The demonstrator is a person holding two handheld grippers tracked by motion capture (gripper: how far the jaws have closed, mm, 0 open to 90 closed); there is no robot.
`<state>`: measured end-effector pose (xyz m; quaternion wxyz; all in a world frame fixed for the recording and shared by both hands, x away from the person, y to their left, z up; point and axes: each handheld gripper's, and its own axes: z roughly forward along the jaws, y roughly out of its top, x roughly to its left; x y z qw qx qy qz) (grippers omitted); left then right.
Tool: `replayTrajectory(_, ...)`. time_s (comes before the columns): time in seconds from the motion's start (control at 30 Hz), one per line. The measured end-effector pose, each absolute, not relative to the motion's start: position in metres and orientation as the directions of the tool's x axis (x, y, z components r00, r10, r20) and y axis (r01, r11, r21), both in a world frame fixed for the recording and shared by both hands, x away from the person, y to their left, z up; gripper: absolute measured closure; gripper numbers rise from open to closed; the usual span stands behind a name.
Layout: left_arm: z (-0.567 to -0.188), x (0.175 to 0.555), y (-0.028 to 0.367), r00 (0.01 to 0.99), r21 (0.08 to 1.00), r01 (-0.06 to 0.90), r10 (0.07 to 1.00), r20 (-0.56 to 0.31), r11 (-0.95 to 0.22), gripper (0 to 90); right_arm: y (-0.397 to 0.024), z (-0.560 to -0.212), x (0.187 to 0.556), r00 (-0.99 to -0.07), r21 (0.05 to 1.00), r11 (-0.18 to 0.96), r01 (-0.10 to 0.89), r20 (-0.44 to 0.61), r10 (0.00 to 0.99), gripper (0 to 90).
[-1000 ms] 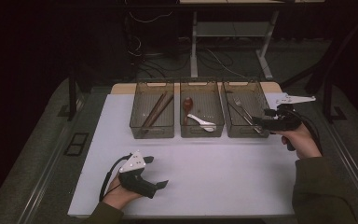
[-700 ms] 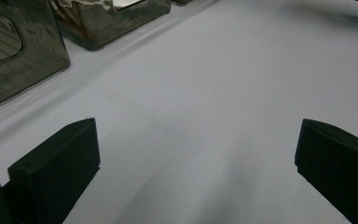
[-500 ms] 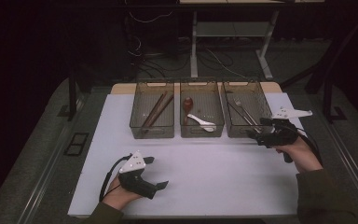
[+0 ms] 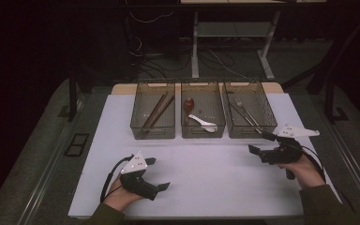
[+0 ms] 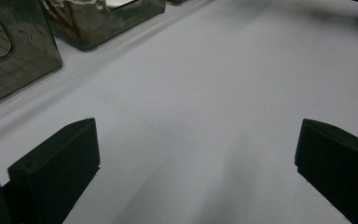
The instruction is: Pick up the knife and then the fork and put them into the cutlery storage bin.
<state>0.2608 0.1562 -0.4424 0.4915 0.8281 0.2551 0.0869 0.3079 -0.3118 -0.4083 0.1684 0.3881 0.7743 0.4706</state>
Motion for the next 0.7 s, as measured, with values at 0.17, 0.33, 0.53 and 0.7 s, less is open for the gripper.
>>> replayTrajectory(0.17,-0.443,0.261,0.156,0.854,0.859,0.338,0.509,-0.108,-0.385,0.0,-0.308,-0.420,0.289,-0.652,0.861,0.258,0.439,0.107,0.751,16.1)
replayTrajectory(0.33,-0.442,0.261,0.156,0.854,0.857,0.338,0.509,-0.107,-0.388,0.0,-0.306,-0.429,0.274,-0.652,0.867,0.237,0.438,0.126,0.747,16.2)
replayTrajectory(0.53,-0.443,0.261,0.156,0.853,0.855,0.340,0.511,-0.105,-0.392,0.0,-0.307,-0.436,0.262,-0.638,0.865,0.215,0.452,0.145,0.756,16.1)
replayTrajectory(0.7,-0.442,0.260,0.156,0.853,0.852,0.340,0.512,-0.102,-0.399,0.0,-0.308,-0.441,0.258,-0.643,0.854,0.218,0.472,0.164,0.748,16.1)
